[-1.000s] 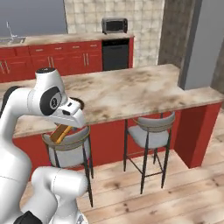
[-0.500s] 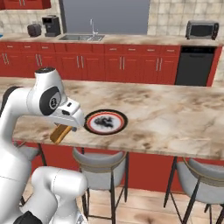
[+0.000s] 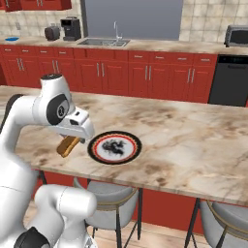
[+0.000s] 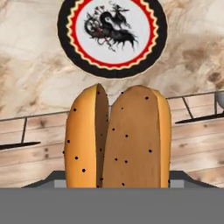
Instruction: Move the hot dog bun to the plate on the dining table and place the condiment next to that plate. Then navigate to the fridge and take the sausage and place it on the plate as well.
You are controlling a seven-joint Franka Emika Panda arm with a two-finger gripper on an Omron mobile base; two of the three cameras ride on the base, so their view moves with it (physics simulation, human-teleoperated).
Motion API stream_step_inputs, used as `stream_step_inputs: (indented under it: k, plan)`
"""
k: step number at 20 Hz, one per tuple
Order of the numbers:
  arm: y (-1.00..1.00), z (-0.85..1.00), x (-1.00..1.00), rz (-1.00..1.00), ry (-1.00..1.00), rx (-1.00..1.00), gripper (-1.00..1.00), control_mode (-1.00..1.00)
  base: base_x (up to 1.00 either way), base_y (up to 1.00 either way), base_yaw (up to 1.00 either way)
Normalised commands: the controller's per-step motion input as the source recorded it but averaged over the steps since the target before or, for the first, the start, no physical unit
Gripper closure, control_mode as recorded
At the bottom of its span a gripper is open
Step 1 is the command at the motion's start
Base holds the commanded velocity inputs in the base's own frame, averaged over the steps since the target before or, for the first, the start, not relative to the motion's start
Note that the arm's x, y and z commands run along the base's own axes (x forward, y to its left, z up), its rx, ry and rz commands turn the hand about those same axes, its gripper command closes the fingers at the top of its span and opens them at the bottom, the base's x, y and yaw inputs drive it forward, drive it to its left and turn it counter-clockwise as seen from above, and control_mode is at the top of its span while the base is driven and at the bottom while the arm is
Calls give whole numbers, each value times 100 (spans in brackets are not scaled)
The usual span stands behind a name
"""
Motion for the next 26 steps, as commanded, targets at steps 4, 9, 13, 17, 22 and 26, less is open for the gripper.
stream_step_inputs:
  k: [4,9,13,17,22,26]
  plan:
    - [-51,-29,100,0,8,1,100,-100,0,0,0]
    - [-31,-60,100,0,5,0,100,-100,0,0,0]
    - [-1,-65,100,0,3,0,100,-100,0,0,0]
    - [25,-67,100,0,9,0,100,-100,0,0,0]
    - [23,-49,84,0,16,0,100,-100,0,0,0]
    - [13,-39,34,2,12,0,100,-100,0,0,0]
